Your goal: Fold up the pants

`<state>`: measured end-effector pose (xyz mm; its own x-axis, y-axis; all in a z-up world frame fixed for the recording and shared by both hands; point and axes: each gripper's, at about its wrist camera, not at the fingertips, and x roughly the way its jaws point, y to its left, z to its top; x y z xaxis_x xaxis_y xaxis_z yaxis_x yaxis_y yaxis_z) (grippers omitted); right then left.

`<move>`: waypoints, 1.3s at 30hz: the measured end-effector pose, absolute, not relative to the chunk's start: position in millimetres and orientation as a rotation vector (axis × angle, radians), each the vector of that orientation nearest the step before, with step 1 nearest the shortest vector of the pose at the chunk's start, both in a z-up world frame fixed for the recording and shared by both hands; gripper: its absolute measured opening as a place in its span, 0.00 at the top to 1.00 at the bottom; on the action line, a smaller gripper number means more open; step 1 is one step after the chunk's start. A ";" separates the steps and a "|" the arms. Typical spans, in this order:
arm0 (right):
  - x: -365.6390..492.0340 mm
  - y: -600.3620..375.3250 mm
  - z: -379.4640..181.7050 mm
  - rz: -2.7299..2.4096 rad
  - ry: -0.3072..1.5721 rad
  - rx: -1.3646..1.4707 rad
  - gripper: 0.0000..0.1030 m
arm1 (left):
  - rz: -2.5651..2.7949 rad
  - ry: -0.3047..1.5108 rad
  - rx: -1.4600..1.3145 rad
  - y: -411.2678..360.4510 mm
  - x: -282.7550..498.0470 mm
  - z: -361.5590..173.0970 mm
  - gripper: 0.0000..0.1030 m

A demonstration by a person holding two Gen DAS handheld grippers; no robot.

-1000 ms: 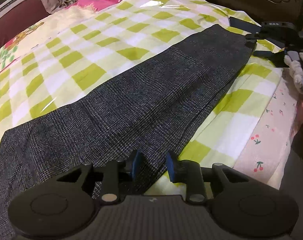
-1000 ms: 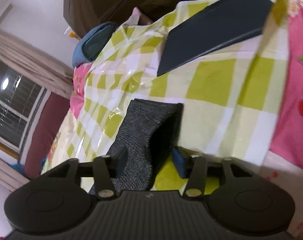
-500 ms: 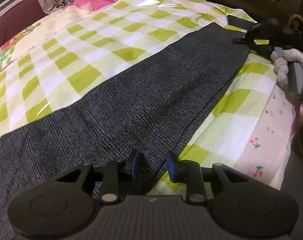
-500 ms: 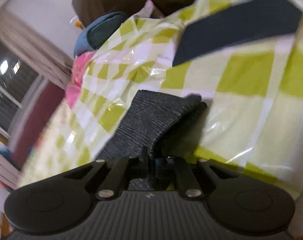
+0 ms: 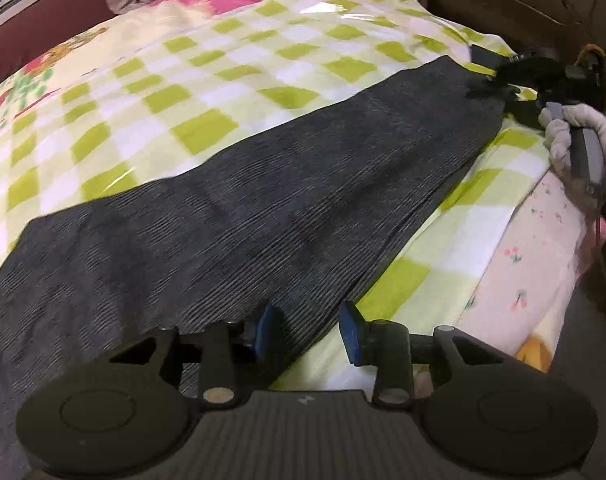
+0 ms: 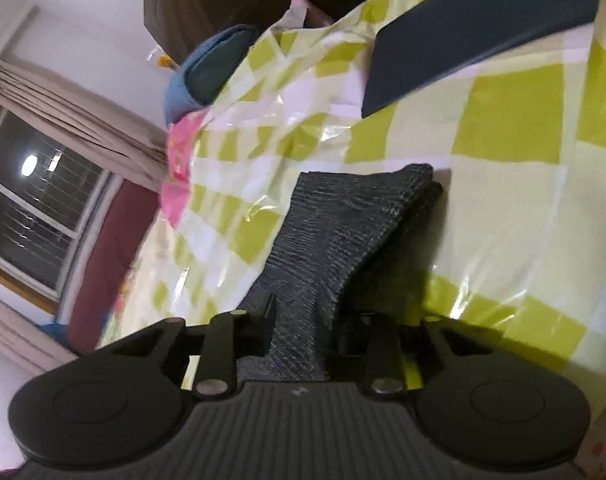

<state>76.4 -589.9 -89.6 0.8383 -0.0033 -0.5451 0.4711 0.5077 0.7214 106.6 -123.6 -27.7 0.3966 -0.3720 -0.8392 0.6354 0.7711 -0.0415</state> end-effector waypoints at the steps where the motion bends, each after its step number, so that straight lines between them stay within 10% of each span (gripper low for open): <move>1: 75.4 -594.7 -87.9 -0.320 0.510 1.026 0.93 | -0.639 0.976 0.308 -117.2 105.0 -27.6 0.50; 10: 64.4 -606.1 -85.8 -0.399 0.525 1.007 0.92 | -0.623 1.016 0.254 -79.0 85.3 -32.4 0.41; 20: 70.3 -604.7 -94.5 -0.234 0.491 1.110 0.67 | -0.697 0.922 0.238 -110.6 99.5 -23.5 0.41; 27: 67.4 -609.2 -105.9 -0.242 0.477 1.096 0.93 | -0.768 0.904 0.284 -151.0 107.8 -25.3 0.41; 39: 89.4 -531.3 -7.4 -0.069 0.399 0.785 0.93 | -0.760 0.953 0.283 -173.6 133.2 -47.8 0.38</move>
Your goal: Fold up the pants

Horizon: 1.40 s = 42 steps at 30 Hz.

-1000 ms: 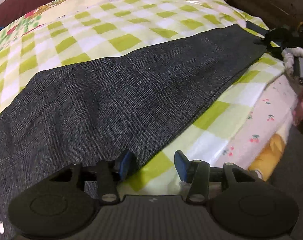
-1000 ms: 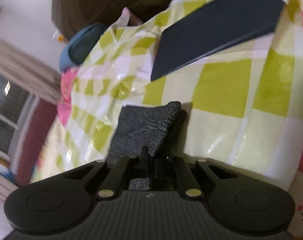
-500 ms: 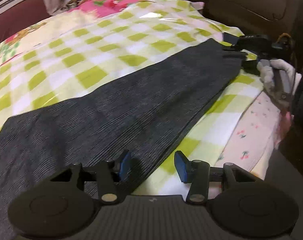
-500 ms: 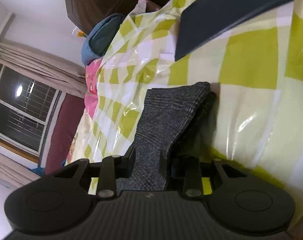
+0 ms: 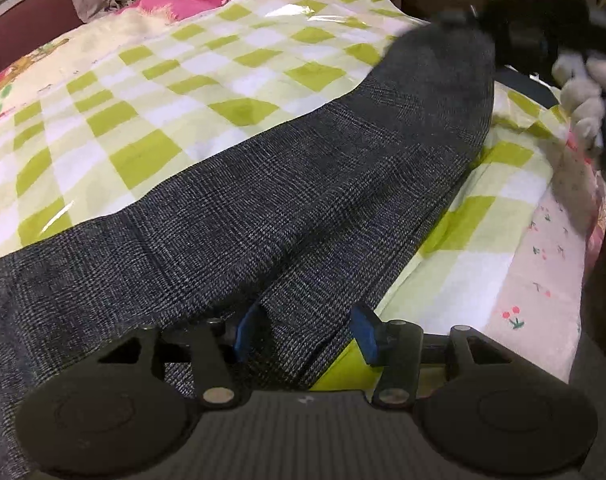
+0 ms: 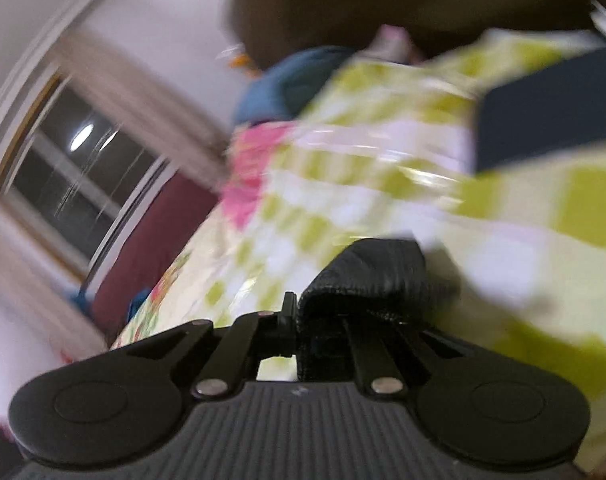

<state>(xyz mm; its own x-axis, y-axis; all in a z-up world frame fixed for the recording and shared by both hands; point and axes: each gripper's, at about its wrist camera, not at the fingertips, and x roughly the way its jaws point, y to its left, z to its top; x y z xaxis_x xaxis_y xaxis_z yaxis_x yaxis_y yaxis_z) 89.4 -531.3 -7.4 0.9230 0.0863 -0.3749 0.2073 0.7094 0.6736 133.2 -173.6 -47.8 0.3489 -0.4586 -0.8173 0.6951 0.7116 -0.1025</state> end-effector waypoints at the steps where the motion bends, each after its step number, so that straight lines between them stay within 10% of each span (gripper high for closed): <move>1: 95.8 -515.7 2.5 -0.035 0.403 0.751 0.93 | -0.762 0.957 0.269 -172.2 134.6 -47.4 0.38; 10: 147.4 -294.0 51.1 0.393 0.574 0.400 0.93 | -0.579 0.890 0.143 -48.2 117.2 -20.0 0.37; 25: 107.1 -49.0 -34.4 0.537 0.773 -0.336 0.91 | -0.332 0.874 -0.227 111.3 80.3 -31.0 0.37; 38: 160.5 -107.7 -40.7 0.414 1.008 0.350 0.80 | -0.368 0.864 -0.400 141.2 82.8 -35.5 0.37; 42: 170.5 -108.5 -40.7 0.387 1.007 0.443 0.92 | -0.360 0.860 -0.335 134.6 80.2 -30.9 0.37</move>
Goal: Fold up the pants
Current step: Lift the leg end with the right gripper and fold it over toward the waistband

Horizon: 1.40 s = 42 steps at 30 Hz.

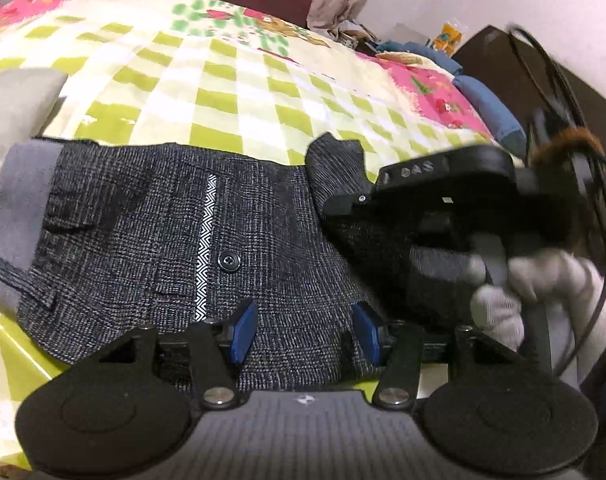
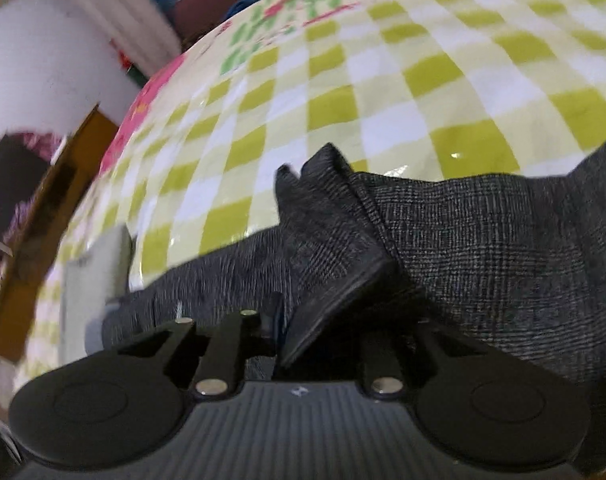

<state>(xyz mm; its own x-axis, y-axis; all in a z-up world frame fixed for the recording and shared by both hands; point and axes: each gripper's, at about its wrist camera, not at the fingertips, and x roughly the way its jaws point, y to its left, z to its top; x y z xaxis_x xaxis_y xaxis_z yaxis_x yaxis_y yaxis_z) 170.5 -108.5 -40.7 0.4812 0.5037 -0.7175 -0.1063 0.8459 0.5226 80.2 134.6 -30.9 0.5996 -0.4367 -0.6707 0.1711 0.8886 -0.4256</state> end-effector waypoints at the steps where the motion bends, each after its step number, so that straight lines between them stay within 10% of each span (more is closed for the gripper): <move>1: 166.8 -99.6 -32.8 0.402 0.978 0.381 0.92 | -0.352 0.861 -0.316 133.4 77.3 -28.9 0.37; 11: 97.2 29.7 13.9 0.665 0.608 -0.367 0.94 | -0.233 0.904 -0.161 162.2 46.6 -23.9 0.35; 42: 90.7 114.3 -20.3 0.807 0.670 -0.292 0.84 | -0.172 0.932 -0.277 195.1 -6.5 -38.3 0.33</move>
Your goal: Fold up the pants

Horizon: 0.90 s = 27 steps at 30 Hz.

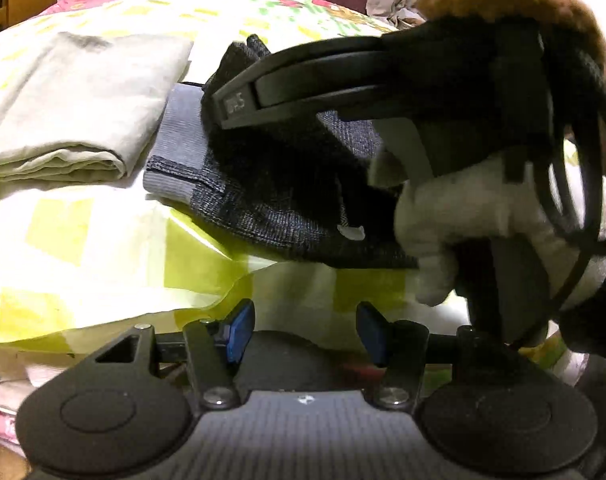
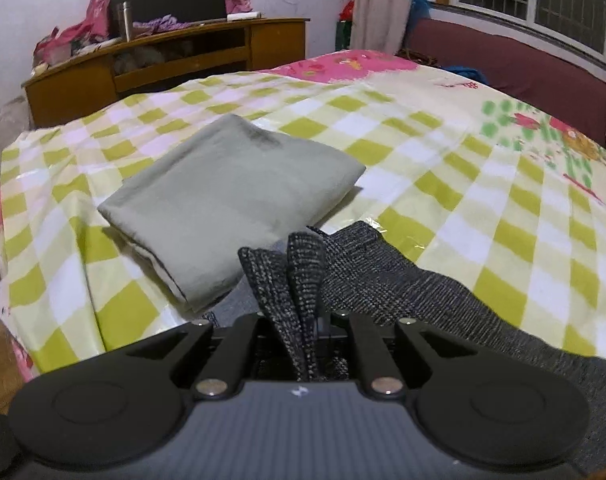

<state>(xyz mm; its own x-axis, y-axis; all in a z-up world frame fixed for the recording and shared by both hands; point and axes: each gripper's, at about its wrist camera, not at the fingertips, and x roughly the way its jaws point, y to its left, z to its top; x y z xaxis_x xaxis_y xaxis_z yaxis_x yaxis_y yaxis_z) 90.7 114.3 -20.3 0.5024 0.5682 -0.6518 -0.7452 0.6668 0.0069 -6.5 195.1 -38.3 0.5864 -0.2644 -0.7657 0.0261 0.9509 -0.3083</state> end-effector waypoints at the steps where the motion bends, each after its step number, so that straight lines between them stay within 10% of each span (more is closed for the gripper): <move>1: 88.7 115.6 -20.0 0.822 0.671 -0.303 0.79 | -0.169 0.931 -0.273 194.3 -8.4 -37.0 0.33; 3: 84.9 114.7 -16.8 0.887 0.698 -0.280 0.59 | -0.161 0.927 -0.259 195.5 -13.5 -32.1 0.33; 27: 127.2 -187.8 -20.2 0.250 0.819 0.110 0.58 | -0.162 0.842 -0.087 133.6 74.0 -9.7 0.32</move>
<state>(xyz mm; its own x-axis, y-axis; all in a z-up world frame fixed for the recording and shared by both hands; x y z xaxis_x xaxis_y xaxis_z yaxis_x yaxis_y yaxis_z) 127.2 -187.8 -20.2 0.6554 0.2626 -0.7082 -0.1782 0.9649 0.1928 74.0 133.6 -9.7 0.6544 -0.1774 -0.7350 0.1082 0.9841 -0.1411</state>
